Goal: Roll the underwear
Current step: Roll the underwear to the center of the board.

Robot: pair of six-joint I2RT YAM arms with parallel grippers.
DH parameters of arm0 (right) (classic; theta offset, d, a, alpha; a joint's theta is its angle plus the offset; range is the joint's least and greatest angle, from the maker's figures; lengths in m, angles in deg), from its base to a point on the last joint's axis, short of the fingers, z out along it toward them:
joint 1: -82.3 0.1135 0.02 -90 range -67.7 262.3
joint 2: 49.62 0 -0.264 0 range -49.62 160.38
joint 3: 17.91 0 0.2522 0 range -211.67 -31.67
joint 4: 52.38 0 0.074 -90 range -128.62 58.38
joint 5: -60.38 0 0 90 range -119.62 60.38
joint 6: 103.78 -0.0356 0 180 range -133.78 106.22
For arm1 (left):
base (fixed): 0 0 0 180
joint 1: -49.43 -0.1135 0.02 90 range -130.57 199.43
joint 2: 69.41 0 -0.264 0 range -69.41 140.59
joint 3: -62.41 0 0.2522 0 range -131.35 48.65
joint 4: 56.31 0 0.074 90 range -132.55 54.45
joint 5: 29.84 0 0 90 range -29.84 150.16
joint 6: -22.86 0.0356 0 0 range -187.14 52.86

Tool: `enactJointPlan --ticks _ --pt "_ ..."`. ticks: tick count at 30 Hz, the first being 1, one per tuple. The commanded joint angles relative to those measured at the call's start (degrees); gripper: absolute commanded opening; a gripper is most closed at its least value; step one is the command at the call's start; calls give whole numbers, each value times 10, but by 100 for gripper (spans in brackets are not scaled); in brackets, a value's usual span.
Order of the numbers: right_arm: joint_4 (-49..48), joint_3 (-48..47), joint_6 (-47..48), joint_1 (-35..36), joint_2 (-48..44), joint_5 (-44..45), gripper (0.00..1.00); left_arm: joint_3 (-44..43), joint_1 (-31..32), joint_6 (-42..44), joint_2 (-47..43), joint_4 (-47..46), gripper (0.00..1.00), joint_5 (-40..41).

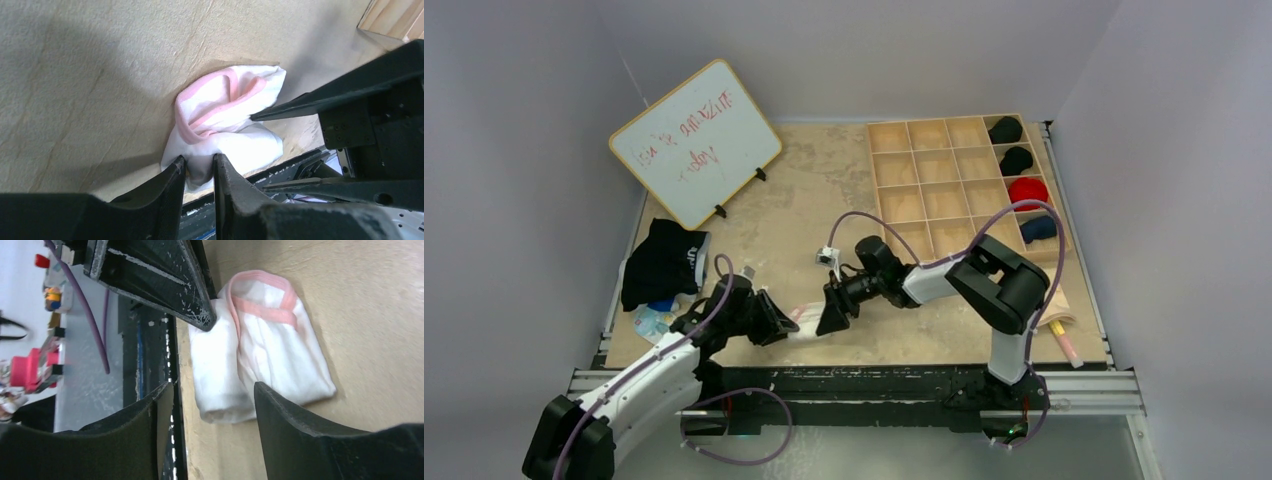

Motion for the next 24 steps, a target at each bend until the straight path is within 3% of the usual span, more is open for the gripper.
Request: enactJointPlan --ticks 1,7,13,18,24 --pt "-50 39 54 -5 -64 97 64 2 1 24 40 -21 24 3" --pt "-4 61 152 4 -141 211 66 -6 1 41 81 -37 23 -13" --pt "-29 107 416 122 -199 337 66 -13 1 41 73 -19 23 0" --pt "-27 110 505 184 -197 379 64 -15 1 40 75 -13 22 0" --pt "-2 101 548 222 -164 428 56 -18 1 43 74 -9 22 -1"
